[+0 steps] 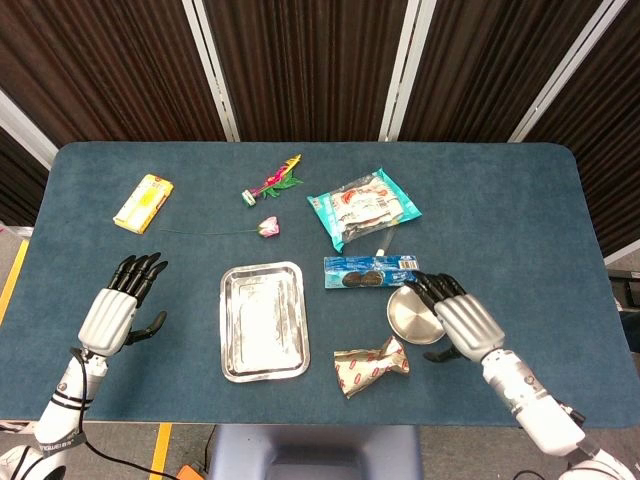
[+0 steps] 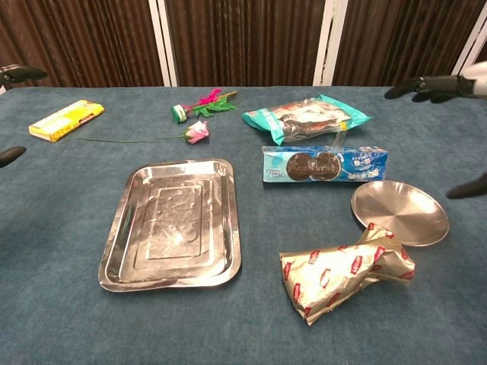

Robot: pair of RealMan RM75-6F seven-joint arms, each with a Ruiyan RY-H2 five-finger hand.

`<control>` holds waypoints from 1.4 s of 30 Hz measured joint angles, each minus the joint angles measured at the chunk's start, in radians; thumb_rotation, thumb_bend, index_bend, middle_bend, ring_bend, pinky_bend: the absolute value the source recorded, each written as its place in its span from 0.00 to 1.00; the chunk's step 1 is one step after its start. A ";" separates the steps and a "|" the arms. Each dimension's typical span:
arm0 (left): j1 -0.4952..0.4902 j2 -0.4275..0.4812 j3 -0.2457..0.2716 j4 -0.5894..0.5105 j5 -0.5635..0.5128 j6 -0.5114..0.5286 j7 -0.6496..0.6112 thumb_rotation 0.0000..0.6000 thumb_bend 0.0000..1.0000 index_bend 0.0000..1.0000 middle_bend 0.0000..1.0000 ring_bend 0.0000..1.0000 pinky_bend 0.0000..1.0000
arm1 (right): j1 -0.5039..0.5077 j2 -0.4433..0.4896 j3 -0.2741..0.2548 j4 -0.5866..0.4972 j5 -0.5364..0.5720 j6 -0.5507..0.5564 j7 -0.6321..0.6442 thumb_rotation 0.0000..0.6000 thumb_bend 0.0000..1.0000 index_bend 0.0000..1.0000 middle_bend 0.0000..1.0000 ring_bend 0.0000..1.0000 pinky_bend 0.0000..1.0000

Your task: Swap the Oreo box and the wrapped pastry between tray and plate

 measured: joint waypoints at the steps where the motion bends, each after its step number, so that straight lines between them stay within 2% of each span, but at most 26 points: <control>1: -0.002 0.000 -0.001 0.000 0.000 -0.002 -0.001 1.00 0.38 0.00 0.00 0.00 0.03 | 0.015 -0.007 0.010 0.005 0.022 -0.007 -0.010 1.00 0.16 0.00 0.00 0.00 0.04; 4: -0.003 0.001 -0.002 0.004 0.000 -0.004 -0.002 1.00 0.38 0.00 0.00 0.00 0.03 | 0.077 -0.056 0.045 0.039 0.132 -0.026 -0.079 1.00 0.16 0.00 0.00 0.00 0.04; 10: 0.002 0.008 -0.007 0.019 -0.019 -0.013 -0.012 1.00 0.38 0.00 0.00 0.00 0.03 | 0.247 -0.221 0.101 0.180 0.440 -0.039 -0.281 1.00 0.16 0.00 0.00 0.00 0.04; 14: 0.003 0.010 -0.013 0.037 -0.034 -0.024 -0.027 1.00 0.38 0.00 0.00 0.00 0.03 | 0.375 -0.352 0.123 0.333 0.646 -0.048 -0.409 1.00 0.16 0.00 0.00 0.00 0.04; 18: 0.000 0.005 -0.021 0.059 -0.046 -0.037 -0.039 1.00 0.38 0.00 0.00 0.00 0.03 | 0.470 -0.454 0.131 0.479 0.775 -0.074 -0.482 1.00 0.16 0.01 0.00 0.00 0.06; 20: -0.002 0.002 -0.024 0.067 -0.049 -0.040 -0.045 1.00 0.38 0.00 0.00 0.00 0.02 | 0.508 -0.498 0.131 0.547 0.823 -0.091 -0.510 1.00 0.16 0.06 0.02 0.00 0.08; 23: -0.006 -0.002 -0.028 0.080 -0.055 -0.048 -0.055 1.00 0.38 0.00 0.00 0.00 0.03 | 0.548 -0.548 0.130 0.624 0.861 -0.111 -0.531 1.00 0.20 0.23 0.16 0.04 0.21; 25: -0.008 -0.004 -0.030 0.087 -0.058 -0.053 -0.060 1.00 0.38 0.00 0.00 0.00 0.03 | 0.564 -0.568 0.128 0.653 0.872 -0.123 -0.534 1.00 0.22 0.35 0.25 0.13 0.32; 28: -0.009 -0.007 -0.031 0.094 -0.061 -0.057 -0.066 1.00 0.38 0.00 0.00 0.00 0.03 | 0.570 -0.578 0.114 0.671 0.877 -0.131 -0.536 1.00 0.24 0.47 0.33 0.25 0.42; 35: -0.008 -0.008 -0.029 0.089 -0.060 -0.058 -0.061 1.00 0.38 0.00 0.00 0.00 0.03 | 0.568 -0.586 0.080 0.703 0.890 -0.147 -0.533 1.00 0.27 0.61 0.44 0.40 0.57; 39: -0.004 -0.004 -0.029 0.074 -0.059 -0.051 -0.047 1.00 0.38 0.00 0.00 0.00 0.03 | 0.559 -0.592 0.081 0.714 0.869 -0.143 -0.506 1.00 0.31 0.73 0.55 0.55 0.70; 42: 0.000 0.001 -0.030 0.057 -0.058 -0.042 -0.036 1.00 0.38 0.00 0.00 0.00 0.03 | 0.548 -0.582 0.087 0.698 0.830 -0.123 -0.480 1.00 0.33 0.79 0.61 0.60 0.74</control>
